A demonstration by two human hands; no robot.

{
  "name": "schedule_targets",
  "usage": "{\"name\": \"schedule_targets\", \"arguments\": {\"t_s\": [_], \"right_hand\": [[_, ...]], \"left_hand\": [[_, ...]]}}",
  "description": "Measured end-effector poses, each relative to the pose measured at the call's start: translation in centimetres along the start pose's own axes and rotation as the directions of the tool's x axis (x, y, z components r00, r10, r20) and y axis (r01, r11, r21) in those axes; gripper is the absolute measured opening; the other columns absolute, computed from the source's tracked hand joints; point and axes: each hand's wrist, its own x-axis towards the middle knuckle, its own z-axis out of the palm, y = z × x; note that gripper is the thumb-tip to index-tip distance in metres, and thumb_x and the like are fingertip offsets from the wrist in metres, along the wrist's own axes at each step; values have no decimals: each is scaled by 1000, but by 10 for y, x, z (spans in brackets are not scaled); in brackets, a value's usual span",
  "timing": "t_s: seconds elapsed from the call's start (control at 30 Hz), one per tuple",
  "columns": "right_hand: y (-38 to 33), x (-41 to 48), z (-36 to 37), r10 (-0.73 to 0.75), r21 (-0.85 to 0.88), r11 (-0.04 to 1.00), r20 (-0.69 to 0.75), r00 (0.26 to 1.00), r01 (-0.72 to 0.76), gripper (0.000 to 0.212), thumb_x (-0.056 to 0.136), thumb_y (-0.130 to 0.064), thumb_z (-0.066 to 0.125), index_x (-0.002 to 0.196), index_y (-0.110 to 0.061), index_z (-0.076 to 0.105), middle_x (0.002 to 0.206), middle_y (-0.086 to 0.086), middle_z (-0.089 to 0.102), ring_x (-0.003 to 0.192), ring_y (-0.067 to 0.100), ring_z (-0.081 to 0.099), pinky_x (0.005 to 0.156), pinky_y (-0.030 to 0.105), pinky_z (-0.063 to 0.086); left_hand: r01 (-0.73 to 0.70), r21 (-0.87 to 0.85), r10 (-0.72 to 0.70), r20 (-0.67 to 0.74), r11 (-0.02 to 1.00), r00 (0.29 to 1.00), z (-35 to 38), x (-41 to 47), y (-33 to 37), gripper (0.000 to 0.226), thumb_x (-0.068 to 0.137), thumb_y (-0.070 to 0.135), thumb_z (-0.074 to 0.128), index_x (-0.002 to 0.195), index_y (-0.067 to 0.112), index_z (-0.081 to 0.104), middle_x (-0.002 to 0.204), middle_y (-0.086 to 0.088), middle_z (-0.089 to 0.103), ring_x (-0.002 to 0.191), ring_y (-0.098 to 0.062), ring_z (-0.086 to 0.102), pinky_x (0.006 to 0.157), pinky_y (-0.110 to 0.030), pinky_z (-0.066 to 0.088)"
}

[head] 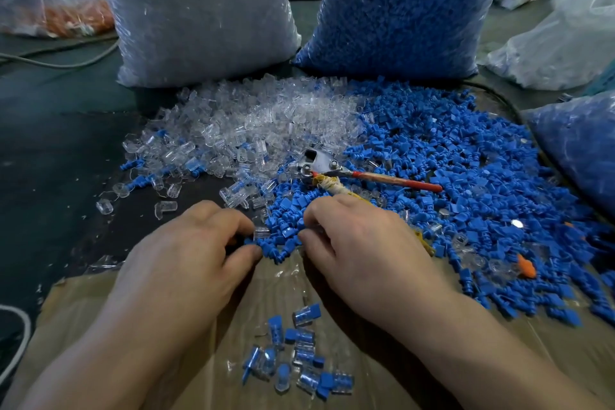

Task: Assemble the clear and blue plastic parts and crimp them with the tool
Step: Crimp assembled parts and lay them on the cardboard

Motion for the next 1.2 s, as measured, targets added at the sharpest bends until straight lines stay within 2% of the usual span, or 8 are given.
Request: {"name": "schedule_targets", "arguments": {"t_s": [0.23, 0.33, 0.47, 0.6, 0.77, 0.93, 1.1, 1.2], "right_hand": [[3, -5, 0, 122, 276, 956, -57, 991, -102, 5, 92, -38, 58, 94, -35, 55, 79, -15, 59, 76, 0, 54, 60, 19, 45], [4, -4, 1, 183, 495, 857, -35, 982, -142, 4, 90, -35, 62, 91, -36, 59, 80, -18, 66, 67, 5, 64, 60, 34, 56], [2, -1, 0, 204, 690, 708, -2, 979, -147, 16, 85, -30, 70, 92, -37, 58, 79, 1, 68, 65, 24, 67, 62, 51, 56], [-1, -1, -1, 177, 831, 530, 88, 980, -170, 14, 86, -18, 71, 88, -28, 61, 70, 9, 69, 61, 28, 70, 62, 56, 58], [-3, -3, 0, 83, 772, 627, 64, 994, -102, 14, 85, -19, 71, 92, -29, 63, 77, 5, 70, 67, 23, 71, 66, 52, 59], [-5, -4, 2, 45, 702, 710, 27, 999, -51, 24, 84, -23, 74, 99, -37, 61, 80, 0, 69, 66, 19, 68, 63, 45, 58], [-3, -6, 2, 8, 573, 818, -102, 995, 52, 29, 84, -28, 73, 103, -39, 55, 92, -15, 65, 74, 3, 63, 66, 18, 51], [-6, -7, -1, -92, 376, 915, -161, 983, 147, 26, 85, -31, 66, 105, -38, 52, 91, -18, 62, 83, -1, 58, 70, 19, 45]], "left_hand": [[59, -137, -76, -122, 989, 990, 6, 1, -5, 16, 93, 36, 61, 106, 41, 68, 91, 23, 58, 82, 1, 54, 67, -22, 40], [69, -393, -163, -210, 917, 964, 6, -1, -5, 16, 92, 33, 62, 94, 46, 71, 82, 20, 66, 77, 2, 62, 63, -13, 40], [41, -838, -242, -111, 545, 964, 10, -2, 3, 25, 89, 17, 68, 87, 41, 74, 77, 5, 75, 68, -10, 72, 55, -17, 56], [18, -980, -189, -20, 198, 982, 13, -5, 14, 16, 67, 28, 70, 81, 28, 77, 76, -10, 75, 69, -22, 75, 55, -26, 58], [-7, -944, -143, -57, 331, 988, 12, -7, 16, 37, 57, 53, 72, 88, 33, 77, 74, -5, 73, 63, -12, 69, 51, -20, 53], [16, -963, -104, -13, 270, 995, 11, -9, 24, 31, 57, 46, 74, 83, 29, 77, 71, -3, 73, 61, -11, 69, 53, -20, 54], [-8, -884, -84, -53, 467, 995, 10, -12, 22, 31, 65, 55, 77, 90, 37, 75, 82, 4, 76, 73, -12, 74, 60, -26, 59], [9, -865, -72, -32, 501, 997, 8, -14, 22, 30, 67, 56, 76, 91, 37, 74, 81, 4, 76, 71, -15, 74, 64, -38, 61]]}}
